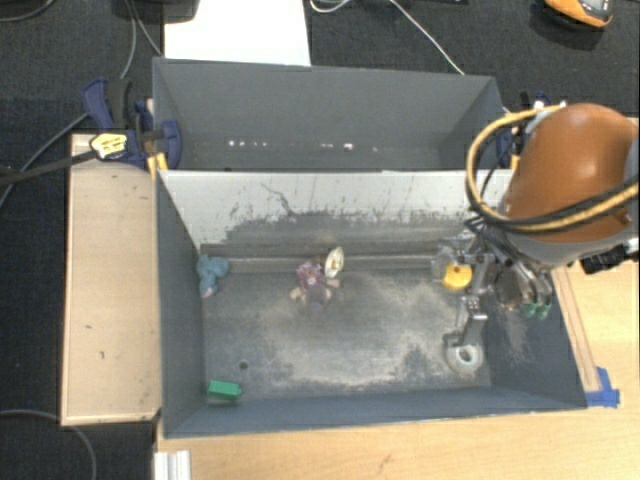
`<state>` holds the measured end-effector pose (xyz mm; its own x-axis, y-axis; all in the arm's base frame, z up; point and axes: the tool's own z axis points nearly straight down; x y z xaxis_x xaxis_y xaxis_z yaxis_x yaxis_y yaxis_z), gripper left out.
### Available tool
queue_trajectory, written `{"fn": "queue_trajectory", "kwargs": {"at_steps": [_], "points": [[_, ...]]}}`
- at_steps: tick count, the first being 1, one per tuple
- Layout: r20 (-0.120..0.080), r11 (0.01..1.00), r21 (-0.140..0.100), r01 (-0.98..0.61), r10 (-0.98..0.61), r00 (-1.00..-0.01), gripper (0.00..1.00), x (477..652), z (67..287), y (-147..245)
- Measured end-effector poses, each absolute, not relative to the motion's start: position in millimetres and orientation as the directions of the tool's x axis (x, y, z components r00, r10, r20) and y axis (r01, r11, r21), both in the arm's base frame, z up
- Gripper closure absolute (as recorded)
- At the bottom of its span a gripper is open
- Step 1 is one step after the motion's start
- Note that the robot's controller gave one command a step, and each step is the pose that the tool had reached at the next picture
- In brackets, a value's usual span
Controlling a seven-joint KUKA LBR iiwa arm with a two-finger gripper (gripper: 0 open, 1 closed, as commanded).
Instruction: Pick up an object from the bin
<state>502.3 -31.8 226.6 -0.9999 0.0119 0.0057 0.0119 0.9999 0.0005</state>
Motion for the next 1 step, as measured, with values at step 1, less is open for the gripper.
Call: {"fn": "queue_trajectory", "kwargs": {"at_steps": [1], "points": [[-0.003,1.000,0.000,0.010,0.010,-1.000,0.00,503.8,231.1,-31.7]]}}
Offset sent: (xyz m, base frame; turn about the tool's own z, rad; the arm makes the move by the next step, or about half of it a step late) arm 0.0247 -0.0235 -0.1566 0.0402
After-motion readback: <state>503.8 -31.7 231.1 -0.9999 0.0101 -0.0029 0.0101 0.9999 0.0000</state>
